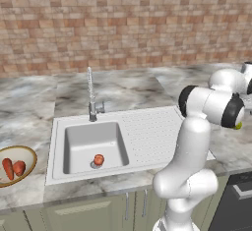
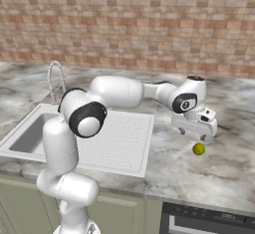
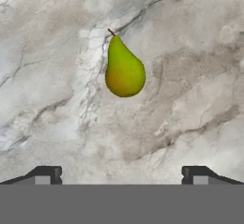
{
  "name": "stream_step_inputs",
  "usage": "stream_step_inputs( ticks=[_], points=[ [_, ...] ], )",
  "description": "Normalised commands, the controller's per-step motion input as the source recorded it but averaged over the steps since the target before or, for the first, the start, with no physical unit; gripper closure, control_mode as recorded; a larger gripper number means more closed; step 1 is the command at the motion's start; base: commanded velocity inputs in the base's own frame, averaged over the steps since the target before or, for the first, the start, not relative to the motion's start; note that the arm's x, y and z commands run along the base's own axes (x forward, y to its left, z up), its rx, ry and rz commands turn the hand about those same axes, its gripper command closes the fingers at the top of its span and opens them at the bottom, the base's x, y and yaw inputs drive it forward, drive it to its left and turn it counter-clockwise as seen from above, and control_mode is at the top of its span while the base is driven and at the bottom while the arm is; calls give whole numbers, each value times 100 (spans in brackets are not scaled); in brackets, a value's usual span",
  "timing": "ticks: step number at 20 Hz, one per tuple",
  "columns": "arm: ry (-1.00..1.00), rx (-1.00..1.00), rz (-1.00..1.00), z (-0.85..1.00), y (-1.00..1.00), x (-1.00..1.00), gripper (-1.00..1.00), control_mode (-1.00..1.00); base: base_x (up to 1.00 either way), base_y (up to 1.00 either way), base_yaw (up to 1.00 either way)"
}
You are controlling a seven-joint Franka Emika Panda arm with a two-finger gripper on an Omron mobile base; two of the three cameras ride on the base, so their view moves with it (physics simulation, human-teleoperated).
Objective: There is a mixed pile of frozen fruits and vegetables on the counter. Locate all the frozen vegetables and place the items in a bowl on the counter. Take all the frozen fruits and defrost them in a running sink.
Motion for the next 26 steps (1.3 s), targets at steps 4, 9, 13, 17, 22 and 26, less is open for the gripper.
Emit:
stream_step_inputs(
  ticks=[4, 9, 13, 17, 22, 26],
  points=[
    [-11, 0, 2, -27, -37, 34, -100, -100, 0, 0, 0],
    [-16, 0, 3, -26, -21, 32, -100, -100, 0, 0, 0],
    [-2, -1, 1, -35, -2, 1, -100, -100, 0, 0, 0],
    [11, -5, 1, -36, 8, 6, -100, -100, 0, 0, 0],
    [5, -3, 1, -25, 10, 20, -100, -100, 0, 0, 0],
    [0, 0, 0, -15, -2, 37, -100, -100, 0, 0, 0]
  ],
)
